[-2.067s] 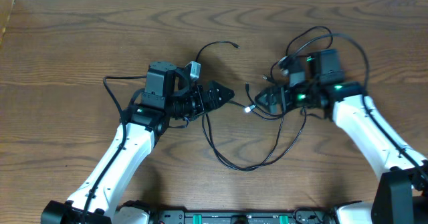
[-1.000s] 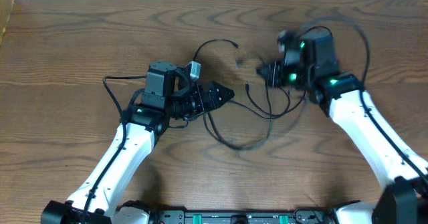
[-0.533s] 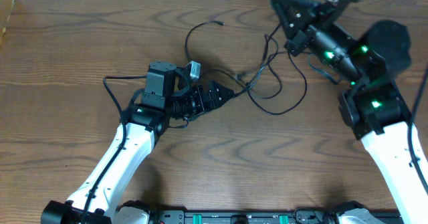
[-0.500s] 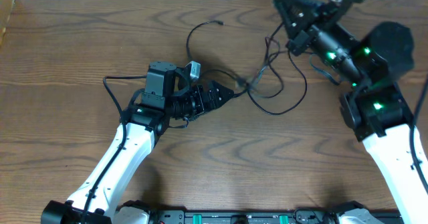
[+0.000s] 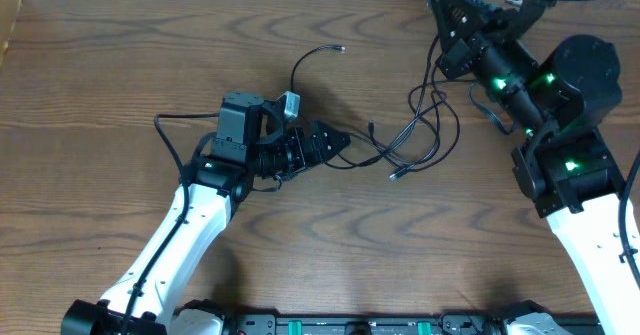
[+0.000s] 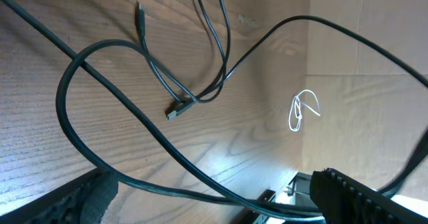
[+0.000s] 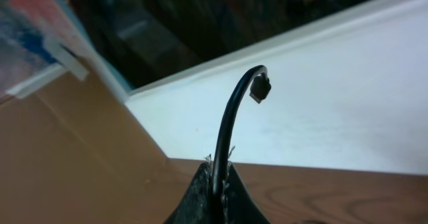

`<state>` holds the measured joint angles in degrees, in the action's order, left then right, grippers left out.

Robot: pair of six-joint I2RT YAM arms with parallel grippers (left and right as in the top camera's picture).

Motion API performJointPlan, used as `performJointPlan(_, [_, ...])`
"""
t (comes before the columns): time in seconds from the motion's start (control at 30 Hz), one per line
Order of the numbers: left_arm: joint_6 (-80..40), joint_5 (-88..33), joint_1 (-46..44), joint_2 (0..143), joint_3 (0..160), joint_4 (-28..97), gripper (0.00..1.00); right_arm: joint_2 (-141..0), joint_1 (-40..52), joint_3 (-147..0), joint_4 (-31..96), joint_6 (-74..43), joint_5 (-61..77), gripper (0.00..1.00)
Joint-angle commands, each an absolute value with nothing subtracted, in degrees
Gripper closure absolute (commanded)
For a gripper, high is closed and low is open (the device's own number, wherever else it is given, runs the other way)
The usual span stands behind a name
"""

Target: Untangle cables

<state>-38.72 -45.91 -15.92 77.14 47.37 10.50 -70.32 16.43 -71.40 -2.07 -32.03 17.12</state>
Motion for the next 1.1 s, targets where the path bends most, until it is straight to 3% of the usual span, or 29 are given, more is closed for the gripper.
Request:
performJointPlan(0.0, [-37.95,-45.54,-16.10,77.28,47.13,10.68,0.04,-69.65,16.49,-72.03,0.43,-30.30,13.58,0.99])
performJointPlan(0.13, [-37.95,-45.54,-16.10,77.28,47.13,10.68,0.04,-69.69,16.49,-72.01,9.34,-24.51,9.82,0.99])
performJointPlan(0.4, [-37.95,-45.54,-16.10,77.28,47.13,10.68,0.04,-73.76,16.49,-71.81,35.03,-24.60,-16.78,0.98])
performJointPlan(0.43, [-37.95,-45.54,-16.10,77.28,47.13,10.68,0.04,-74.85,16.49,-71.81,36.95,-24.58,-18.48,0.89])
performJointPlan(0.47, [-37.95,-45.54,-16.10,77.28,47.13,10.68,0.03,-76.05,16.49,-71.79,38.48,-24.58,-19.46,0.73])
performJointPlan(0.5, [-37.95,-45.54,-16.10,77.28,47.13,10.68,0.04,-77.30,16.49,-71.79,39.62,-24.56,-19.59,0.50])
performJointPlan(0.57, [-37.95,-45.54,-16.10,77.28,47.13,10.68,0.03,-79.96,16.49,-71.79,40.58,-24.58,-18.79,0.17])
performJointPlan(0.63, [-37.95,-45.54,-16.10,77.28,47.13,10.68,0.04,-82.81,16.49,-71.79,40.86,-24.58,-16.91,0.01])
performJointPlan(1.07, [-37.95,-45.54,-16.10,77.28,47.13,10.68,0.04,-91.81,16.56,-71.79,44.03,-24.53,-6.24,0.01])
